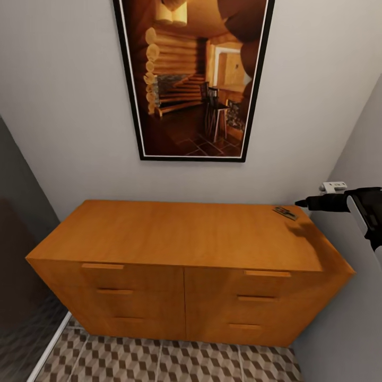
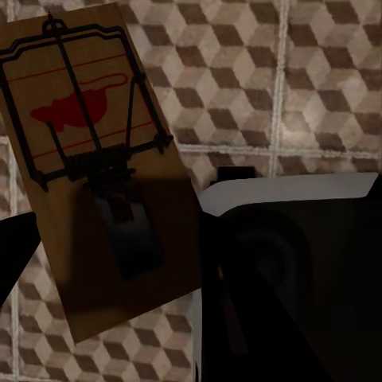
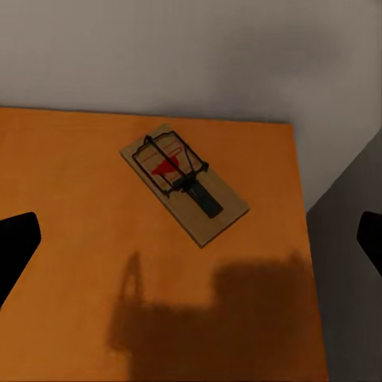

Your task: Take the four mousetraps from the cabinet in the bathroom and place them on the bathroom floor. Make sure all four end up on the same floor surface, and ensure that at least two of them are either under or directly next to the same bathroom sink.

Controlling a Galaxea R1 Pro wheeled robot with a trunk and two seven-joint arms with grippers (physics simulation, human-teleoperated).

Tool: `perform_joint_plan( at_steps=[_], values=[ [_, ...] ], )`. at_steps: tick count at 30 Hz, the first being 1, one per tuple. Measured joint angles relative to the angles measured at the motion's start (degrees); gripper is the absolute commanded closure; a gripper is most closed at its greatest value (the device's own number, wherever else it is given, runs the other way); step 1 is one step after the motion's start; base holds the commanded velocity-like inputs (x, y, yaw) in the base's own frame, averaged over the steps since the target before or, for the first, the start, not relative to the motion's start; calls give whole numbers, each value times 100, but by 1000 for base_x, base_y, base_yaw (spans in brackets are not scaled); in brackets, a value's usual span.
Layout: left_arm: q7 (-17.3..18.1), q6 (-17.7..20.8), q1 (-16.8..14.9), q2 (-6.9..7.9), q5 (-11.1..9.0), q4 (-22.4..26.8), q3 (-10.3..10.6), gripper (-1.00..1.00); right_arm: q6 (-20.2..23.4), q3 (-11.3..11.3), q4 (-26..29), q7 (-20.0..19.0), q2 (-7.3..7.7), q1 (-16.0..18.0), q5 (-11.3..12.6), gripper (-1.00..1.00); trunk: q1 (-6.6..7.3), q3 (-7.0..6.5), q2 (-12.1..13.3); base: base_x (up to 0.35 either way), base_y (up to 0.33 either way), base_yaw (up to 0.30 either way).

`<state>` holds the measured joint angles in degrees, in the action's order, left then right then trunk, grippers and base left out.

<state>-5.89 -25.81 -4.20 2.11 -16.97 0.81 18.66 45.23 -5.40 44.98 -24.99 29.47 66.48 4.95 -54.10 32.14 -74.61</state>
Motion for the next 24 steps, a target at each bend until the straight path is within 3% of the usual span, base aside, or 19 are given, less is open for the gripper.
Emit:
perform_joint_plan(
  at_steps=[12,24],
  values=[
    [0,0,0,0,0,-3,0,100,0,0,-44,0,-2,0,3,-100,-1,5,0,17,0,0],
    [0,0,0,0,-1,-4,0,100,0,0,-62,0,-2,0,8,-100,-1,97,0,0,0,0]
  ],
)
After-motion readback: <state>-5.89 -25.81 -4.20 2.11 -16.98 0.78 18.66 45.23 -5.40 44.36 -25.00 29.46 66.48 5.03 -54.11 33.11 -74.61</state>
